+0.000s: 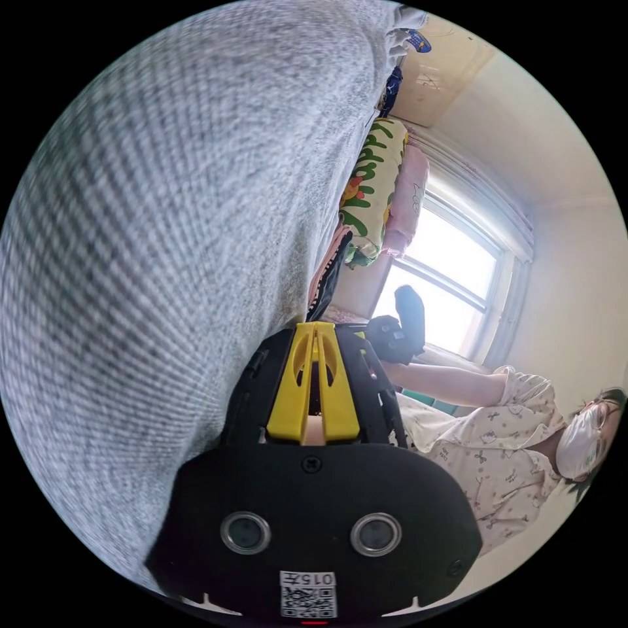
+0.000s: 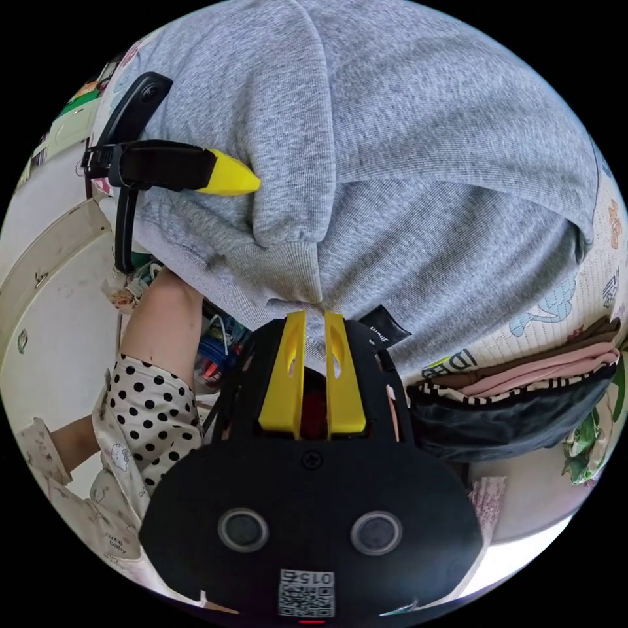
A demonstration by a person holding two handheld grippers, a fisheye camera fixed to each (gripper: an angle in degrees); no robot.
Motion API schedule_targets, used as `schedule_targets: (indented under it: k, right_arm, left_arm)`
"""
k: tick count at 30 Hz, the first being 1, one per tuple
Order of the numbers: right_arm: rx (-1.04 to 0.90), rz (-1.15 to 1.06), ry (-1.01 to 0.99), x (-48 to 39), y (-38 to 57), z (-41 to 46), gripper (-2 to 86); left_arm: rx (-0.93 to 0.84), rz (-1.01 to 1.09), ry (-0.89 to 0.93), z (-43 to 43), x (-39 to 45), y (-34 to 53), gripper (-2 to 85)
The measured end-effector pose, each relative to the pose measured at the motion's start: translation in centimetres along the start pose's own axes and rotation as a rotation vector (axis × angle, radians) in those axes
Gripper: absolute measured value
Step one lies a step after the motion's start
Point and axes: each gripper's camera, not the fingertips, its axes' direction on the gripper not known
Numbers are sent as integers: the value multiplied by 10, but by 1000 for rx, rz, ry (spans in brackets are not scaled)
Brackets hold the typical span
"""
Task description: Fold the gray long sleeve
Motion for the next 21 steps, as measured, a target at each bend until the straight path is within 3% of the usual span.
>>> schedule_targets:
  k: [21]
  right_arm:
    - [25, 69, -38, 14, -21, -18, 52]
  left_arm:
    - [-2, 0, 6, 87, -1, 7, -9]
